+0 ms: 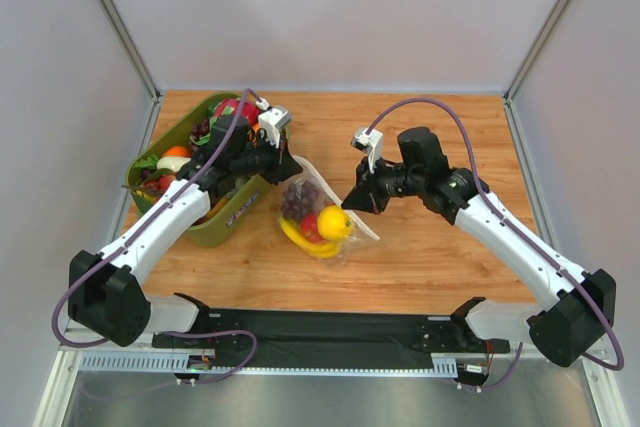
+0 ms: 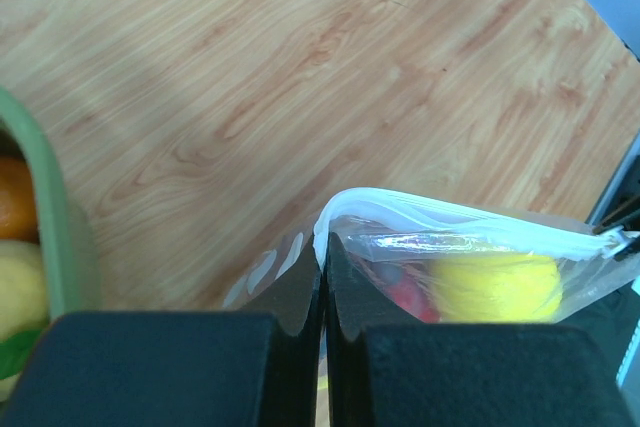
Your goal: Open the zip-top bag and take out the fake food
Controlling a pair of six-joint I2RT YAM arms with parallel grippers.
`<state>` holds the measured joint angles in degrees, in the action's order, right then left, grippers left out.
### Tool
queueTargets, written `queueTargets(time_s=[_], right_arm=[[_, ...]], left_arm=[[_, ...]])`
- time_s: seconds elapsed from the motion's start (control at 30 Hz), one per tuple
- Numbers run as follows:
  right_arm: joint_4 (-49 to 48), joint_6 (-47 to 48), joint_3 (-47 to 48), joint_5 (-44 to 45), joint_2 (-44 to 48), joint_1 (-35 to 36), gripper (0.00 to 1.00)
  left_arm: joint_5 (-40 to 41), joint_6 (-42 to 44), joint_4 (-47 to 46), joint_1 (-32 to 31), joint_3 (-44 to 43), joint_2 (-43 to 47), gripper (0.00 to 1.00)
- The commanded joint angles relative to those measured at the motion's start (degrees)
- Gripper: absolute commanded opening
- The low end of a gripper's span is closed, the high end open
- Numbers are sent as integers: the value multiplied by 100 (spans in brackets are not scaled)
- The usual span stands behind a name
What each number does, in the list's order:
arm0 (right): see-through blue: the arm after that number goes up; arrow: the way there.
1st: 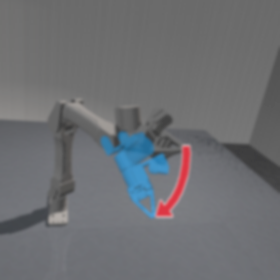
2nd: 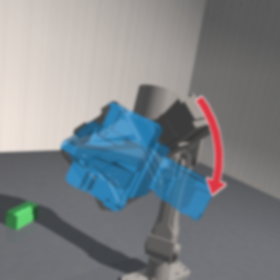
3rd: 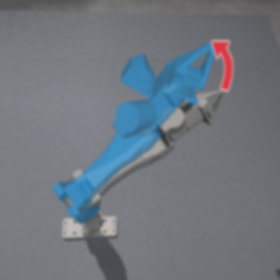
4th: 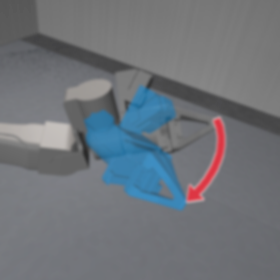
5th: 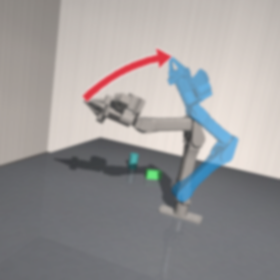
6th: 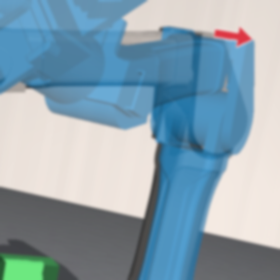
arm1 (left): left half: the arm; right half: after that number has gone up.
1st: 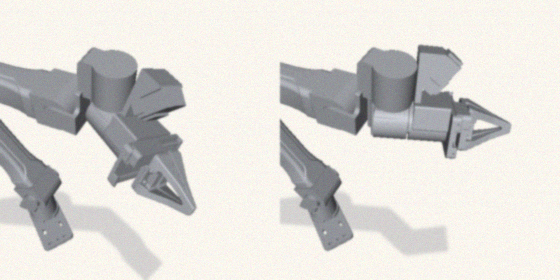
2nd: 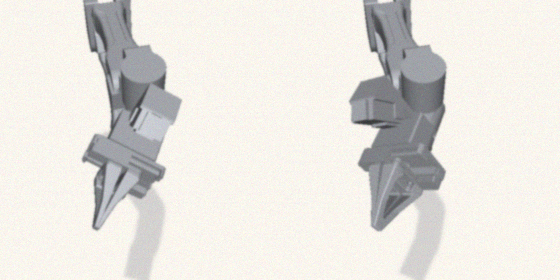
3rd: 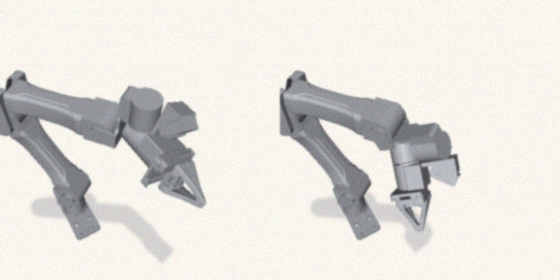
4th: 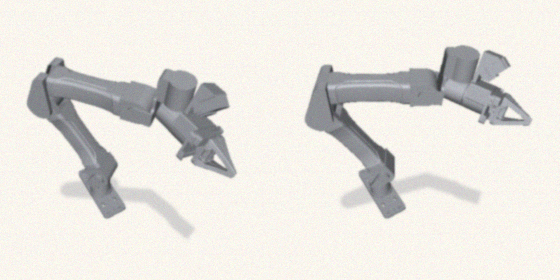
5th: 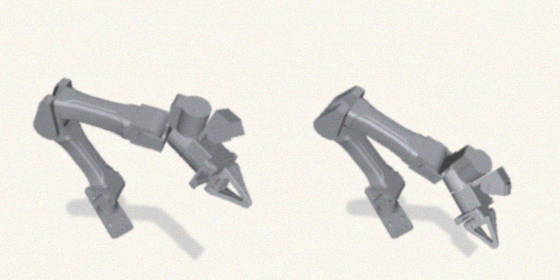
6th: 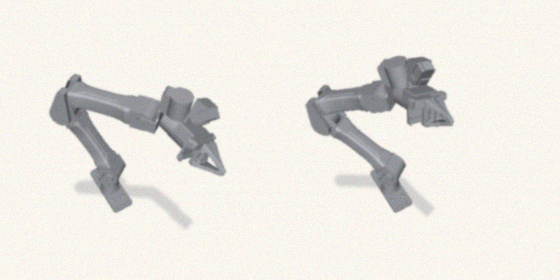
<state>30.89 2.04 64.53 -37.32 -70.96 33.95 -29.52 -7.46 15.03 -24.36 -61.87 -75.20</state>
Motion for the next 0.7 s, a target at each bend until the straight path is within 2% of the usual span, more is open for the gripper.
queueTargets(time_s=[0.0,0.67], right_arm=[[408,42,42,49,311,32,0],[1331,86,147,638,627,32,0]], left_arm=[[710,-115,-263,300,-54,199,0],[1300,-132,-149,766,-19,436,0]])
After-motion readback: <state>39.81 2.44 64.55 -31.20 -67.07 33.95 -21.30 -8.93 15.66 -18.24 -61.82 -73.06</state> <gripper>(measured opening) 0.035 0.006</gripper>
